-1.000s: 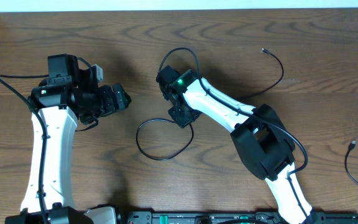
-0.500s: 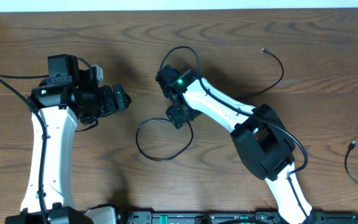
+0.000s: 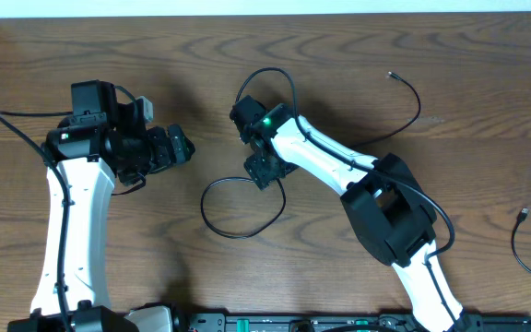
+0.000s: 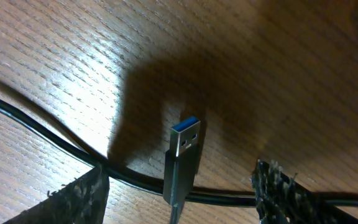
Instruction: Untangle cables
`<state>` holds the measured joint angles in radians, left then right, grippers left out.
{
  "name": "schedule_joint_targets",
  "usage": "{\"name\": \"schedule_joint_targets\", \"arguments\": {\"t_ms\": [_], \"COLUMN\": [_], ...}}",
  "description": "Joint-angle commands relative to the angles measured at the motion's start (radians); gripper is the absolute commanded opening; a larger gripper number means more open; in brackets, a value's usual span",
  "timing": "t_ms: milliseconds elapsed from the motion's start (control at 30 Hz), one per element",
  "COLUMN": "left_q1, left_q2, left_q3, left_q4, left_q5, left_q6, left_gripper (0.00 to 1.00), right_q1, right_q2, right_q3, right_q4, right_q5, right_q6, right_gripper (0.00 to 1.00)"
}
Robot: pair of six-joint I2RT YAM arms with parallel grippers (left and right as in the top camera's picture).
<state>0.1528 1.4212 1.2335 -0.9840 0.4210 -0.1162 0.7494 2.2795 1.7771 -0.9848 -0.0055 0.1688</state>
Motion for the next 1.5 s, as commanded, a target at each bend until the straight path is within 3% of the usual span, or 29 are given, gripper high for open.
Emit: {"name": "schedule_joint_targets", "arguments": {"t_ms": [0, 300, 700, 967, 1033, 1233, 1400, 1467], "left_q1": [0.004, 0.004, 0.004, 0.004, 0.004, 0.004, 0.004, 0.004], "left_q2": [-0.005, -0.005, -0.005, -0.005, -0.005, -0.005, -0.005, -0.005], "left_q3": [0.001, 0.001, 0.001, 0.001, 0.001, 0.001, 0.001, 0.001], "left_q4": [-0.002, -0.003, -0.002, -0.003, -0.003, -0.006, -0.006, -0.006], "left_q5": [0.017, 0.017, 0.017, 0.018, 0.026, 0.04, 0.04, 0.04], "left_q6": [-0.008, -0.008, -0.008, -0.008, -0.008, 0.005, 0.008, 0.008], "left_gripper": [0.93, 0.93, 0.94, 0.94, 0.94, 0.94, 0.94, 0.94], "right_q1": [0.0, 0.009, 0.029, 0.012, 0.009, 0.01, 0.01, 0.009], "right_q2": [0.031, 0.036, 0.036, 0.046, 0.064, 0.096, 0.096, 0.096], "right_q3": [-0.01, -0.014, -0.014, -0.014, -0.014, -0.014, -0.014, -0.014], "right_q4": [0.009, 0.008, -0.042, -0.032, -0.029, -0.024, -0.022, -0.025], "right_q5": [-0.002, -0.094, -0.147, -0.143, -0.135, -0.135, -0.136, -0.135], "right_q6": [0.005, -0.085, -0.31, -0.346, -0.35, -0.35, -0.35, -0.349], "right_gripper": [0.72, 0.6, 0.66, 0.72, 0.65, 0.59, 0.44, 0.29]}}
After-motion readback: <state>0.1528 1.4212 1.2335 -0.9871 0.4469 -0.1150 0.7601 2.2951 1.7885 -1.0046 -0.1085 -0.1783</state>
